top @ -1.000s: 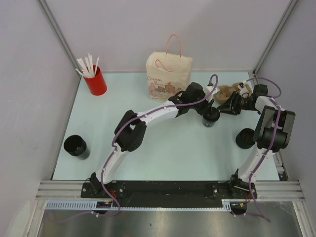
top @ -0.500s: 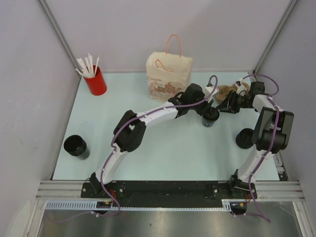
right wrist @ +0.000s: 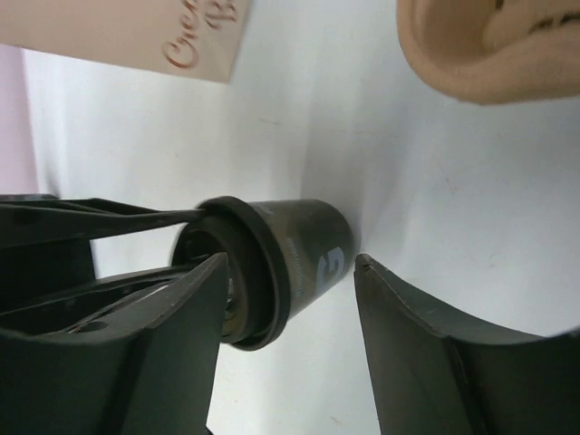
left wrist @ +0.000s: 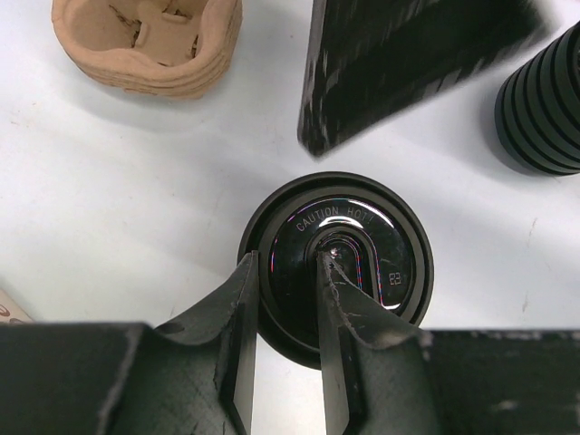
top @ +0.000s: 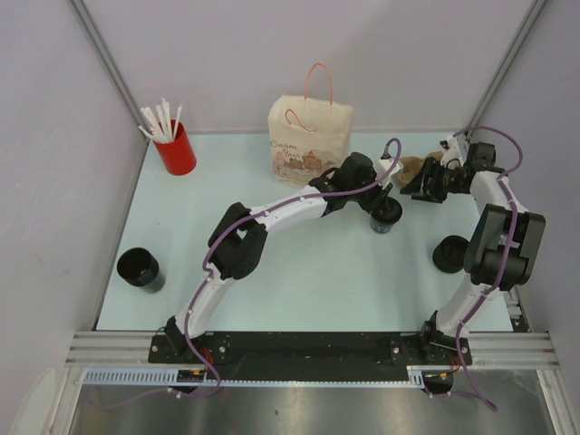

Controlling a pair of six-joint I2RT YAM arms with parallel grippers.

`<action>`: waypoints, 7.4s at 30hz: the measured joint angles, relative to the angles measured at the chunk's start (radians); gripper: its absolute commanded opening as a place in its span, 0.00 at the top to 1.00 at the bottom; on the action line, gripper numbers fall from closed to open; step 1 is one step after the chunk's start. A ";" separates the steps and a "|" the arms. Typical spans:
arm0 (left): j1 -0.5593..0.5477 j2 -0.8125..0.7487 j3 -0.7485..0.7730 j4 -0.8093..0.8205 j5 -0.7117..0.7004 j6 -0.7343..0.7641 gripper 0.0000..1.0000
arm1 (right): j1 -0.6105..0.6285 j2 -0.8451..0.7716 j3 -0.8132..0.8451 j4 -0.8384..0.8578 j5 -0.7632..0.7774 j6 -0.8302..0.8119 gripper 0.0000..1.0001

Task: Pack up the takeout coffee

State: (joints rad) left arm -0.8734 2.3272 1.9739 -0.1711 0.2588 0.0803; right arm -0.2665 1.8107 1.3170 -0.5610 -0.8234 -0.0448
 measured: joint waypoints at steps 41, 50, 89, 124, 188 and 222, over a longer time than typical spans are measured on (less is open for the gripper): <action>0.028 0.066 0.312 -0.360 -0.019 0.031 0.01 | -0.048 -0.081 0.058 -0.075 -0.161 -0.074 0.25; 0.046 -0.151 0.283 -0.434 -0.025 0.074 0.01 | -0.052 -0.098 0.058 -0.100 -0.161 -0.118 0.03; 0.983 -1.335 -1.017 -0.529 0.187 0.245 0.01 | 0.685 0.193 0.820 -0.083 0.390 -0.533 0.02; 1.008 -1.333 -1.063 -0.518 0.272 0.245 0.01 | 0.712 0.142 0.712 -0.196 0.254 -0.674 0.91; 1.024 -1.335 -1.095 -0.496 0.296 0.244 0.01 | 0.365 -0.392 -0.019 -0.112 0.325 -0.452 0.00; 1.025 -1.333 -1.098 -0.496 0.299 0.244 0.01 | 0.368 -0.227 -0.058 -0.060 0.480 -0.416 0.05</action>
State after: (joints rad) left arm 0.1513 0.9943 0.8764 -0.6670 0.5579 0.3244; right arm 0.1013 1.5841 1.2587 -0.6209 -0.3431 -0.4606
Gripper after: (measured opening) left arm 0.994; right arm 0.966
